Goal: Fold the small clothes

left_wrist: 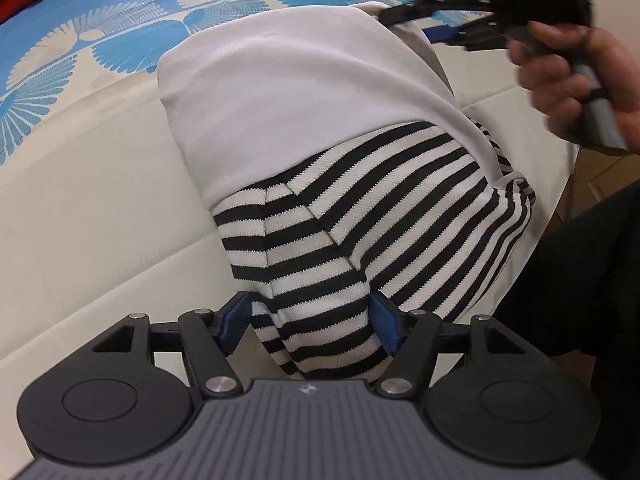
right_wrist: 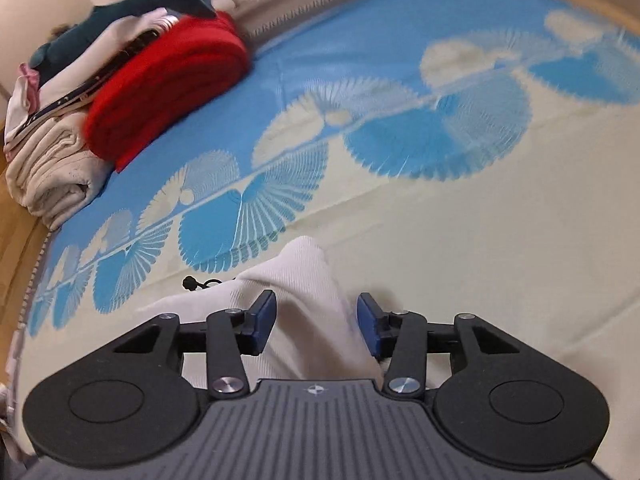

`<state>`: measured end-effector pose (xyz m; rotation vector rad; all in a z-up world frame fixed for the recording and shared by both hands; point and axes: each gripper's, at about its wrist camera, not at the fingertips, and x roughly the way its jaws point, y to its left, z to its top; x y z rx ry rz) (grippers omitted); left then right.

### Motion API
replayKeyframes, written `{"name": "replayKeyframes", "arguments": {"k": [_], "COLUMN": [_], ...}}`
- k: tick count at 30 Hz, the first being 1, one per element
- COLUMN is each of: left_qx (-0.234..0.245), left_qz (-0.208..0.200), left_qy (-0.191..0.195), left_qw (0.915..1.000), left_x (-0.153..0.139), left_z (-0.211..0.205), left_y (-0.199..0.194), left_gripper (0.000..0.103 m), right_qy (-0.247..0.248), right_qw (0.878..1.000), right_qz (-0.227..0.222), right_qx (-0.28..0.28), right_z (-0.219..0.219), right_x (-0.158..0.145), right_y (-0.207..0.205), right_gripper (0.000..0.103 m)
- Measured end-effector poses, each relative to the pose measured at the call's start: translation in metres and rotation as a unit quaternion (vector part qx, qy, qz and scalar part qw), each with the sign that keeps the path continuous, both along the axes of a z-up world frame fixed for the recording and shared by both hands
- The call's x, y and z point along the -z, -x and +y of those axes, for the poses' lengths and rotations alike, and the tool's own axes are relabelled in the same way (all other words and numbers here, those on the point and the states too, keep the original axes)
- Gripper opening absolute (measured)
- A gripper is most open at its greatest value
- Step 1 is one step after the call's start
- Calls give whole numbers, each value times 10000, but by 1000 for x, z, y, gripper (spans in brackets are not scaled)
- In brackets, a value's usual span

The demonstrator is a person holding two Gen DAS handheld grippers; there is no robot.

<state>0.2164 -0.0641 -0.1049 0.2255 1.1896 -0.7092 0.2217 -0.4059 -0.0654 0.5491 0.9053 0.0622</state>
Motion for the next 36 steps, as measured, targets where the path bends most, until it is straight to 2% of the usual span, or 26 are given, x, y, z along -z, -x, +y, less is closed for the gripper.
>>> {"name": "replayKeyframes", "arguments": {"k": [1,2,3,5,8,10,12,14,15,16,17,19,21,22,23,25,26,27,28,29,30,32,34,35,36], "left_qx": [-3,-9,-9,-5,-21,-32,-23,-49,-78,-110,-131,-143,-190,-259,-323,-477,-557,-600,-629,-640,-621,-450,-173,-6,95], "left_qz": [18,33,43,11,-45,-27,-41,-17,4,28,49,11,-63,-98,-145,-277,-363,-408,-426,-423,-409,-370,-287,-233,-200], "left_qy": [14,26,37,67,82,43,-13,-15,-9,13,49,101,177,258,327,463,534,599,683,749,789,715,338,-42,-285], "left_qw": [10000,10000,10000,10000,10000,10000,10000,10000,10000,9999,9999,9998,9996,9993,9988,9974,9964,9956,9948,9942,9941,9957,9989,9997,9993], "left_x": [0,1,1,1,0,0,1,-1,-1,-2,-4,-8,-15,-19,-23,-32,-36,-39,-42,-43,-44,-40,-26,-15,-6], "left_z": [1,1,1,0,-1,-1,-1,1,2,4,6,8,12,15,17,21,22,22,22,19,16,6,-8,-16,-21], "left_y": [-1,-1,-2,-3,-2,-1,1,1,1,0,-1,-3,-5,-7,-8,-11,-12,-14,-15,-14,-13,-10,-3,1,4], "left_gripper": [71,71,71,71,71,71,71,71,71,71,71,71,71,71,71,70,70,70,69,69,68,68,68,69,71], "right_qy": [-239,-584,-695,-575,-201,48,452,1199,1437,1414,1190,698,445,276,142,165,390,898,1270,1471,1457,1185,860,755,711], "right_qw": [9997,9976,9948,9929,9902,9884,9850,9754,9724,9745,9805,9932,9960,9947,9928,9853,9803,9716,9645,9604,9619,9694,9711,9688,9633], "right_qz": [-41,-157,-366,-383,48,565,952,908,728,503,214,-422,-749,-751,-656,-112,225,650,843,861,770,557,287,283,499], "right_qx": [98,323,642,972,1380,1411,1363,1614,1688,1669,1547,835,-218,-648,-994,-1699,-1922,-2090,-2156,-2204,-2180,-2075,-2209,-2345,-2539], "right_z": [-6,-13,-19,-23,-24,-20,-14,-11,-11,-12,-13,-7,9,16,22,38,44,51,54,55,53,46,38,35,36], "right_x": [9,11,10,11,23,39,49,37,27,18,8,-12,-25,-26,-23,-5,6,22,31,34,29,15,1,0,5], "right_y": [-7,-9,-6,-10,-15,-22,-26,-19,-13,-6,2,19,35,41,46,54,56,60,64,68,71,75,82,81,83], "right_gripper": [17,4,4,4,4,4,13,23,23,23,23,23,27,30,34,36,36,35,35,37,37,37,38,38,40]}}
